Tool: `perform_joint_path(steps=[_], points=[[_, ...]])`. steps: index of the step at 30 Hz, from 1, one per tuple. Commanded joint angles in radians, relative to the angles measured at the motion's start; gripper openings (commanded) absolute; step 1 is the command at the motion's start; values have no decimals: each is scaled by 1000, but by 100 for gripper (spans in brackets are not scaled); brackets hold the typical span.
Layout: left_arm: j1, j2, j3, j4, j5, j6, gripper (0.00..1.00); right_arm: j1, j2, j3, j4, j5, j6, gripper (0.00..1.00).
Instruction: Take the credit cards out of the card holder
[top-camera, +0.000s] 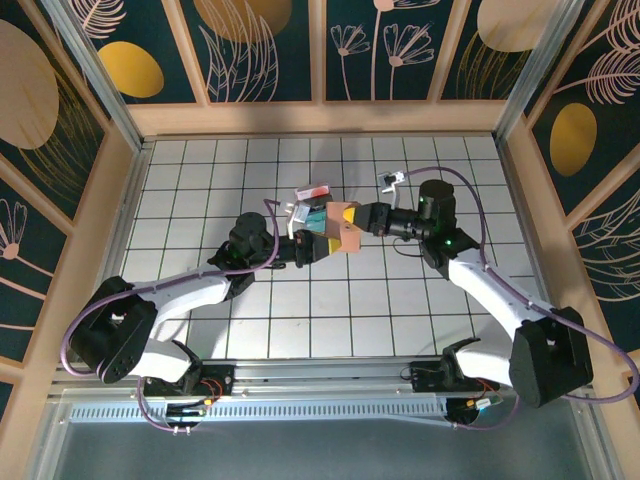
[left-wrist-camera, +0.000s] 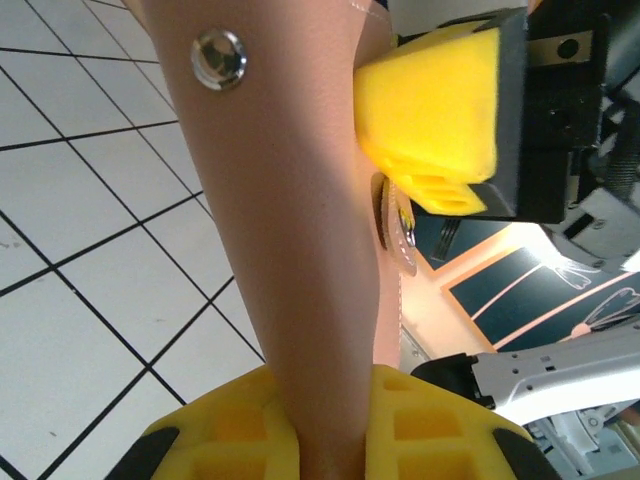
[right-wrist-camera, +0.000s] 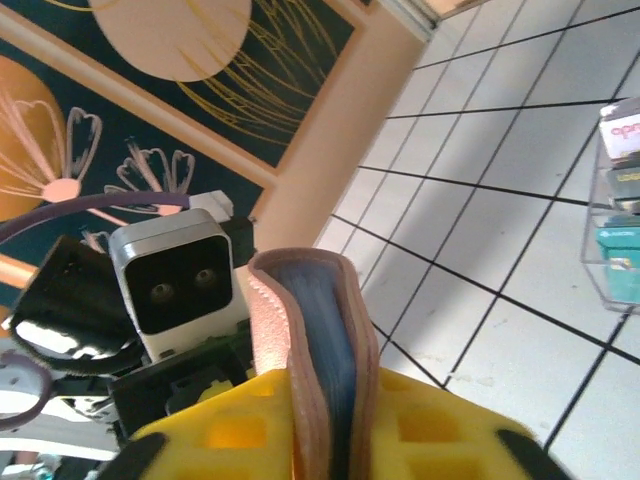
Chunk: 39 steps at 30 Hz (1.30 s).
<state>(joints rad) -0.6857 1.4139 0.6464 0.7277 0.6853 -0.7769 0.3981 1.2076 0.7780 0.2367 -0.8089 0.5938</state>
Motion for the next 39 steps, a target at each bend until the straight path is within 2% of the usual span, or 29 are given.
perform_joint_path(steps=[1,4,8,10,13,17,21,34,39], points=[[-2,-21,36,-62,-65,85,0,17,-44,74,-215,231,-83,37],[-1,-31,42,-118,-135,122,0,57,-73,109,-313,420,-88,43],[-2,-39,44,-142,-216,148,0,135,-98,155,-439,701,-46,45],[-4,-37,51,-158,-239,155,0,186,-106,174,-485,803,-17,46],[-13,-33,64,-189,-270,168,0,263,-98,206,-536,885,21,46],[-22,-27,76,-220,-294,179,0,361,-68,245,-607,956,73,46],[-25,-25,75,-210,-295,174,0,420,-32,263,-614,956,93,44],[-28,-29,78,-189,-225,169,0,433,104,329,-613,965,56,44],[-28,-25,78,-182,-199,169,0,433,138,355,-638,1007,47,44]])
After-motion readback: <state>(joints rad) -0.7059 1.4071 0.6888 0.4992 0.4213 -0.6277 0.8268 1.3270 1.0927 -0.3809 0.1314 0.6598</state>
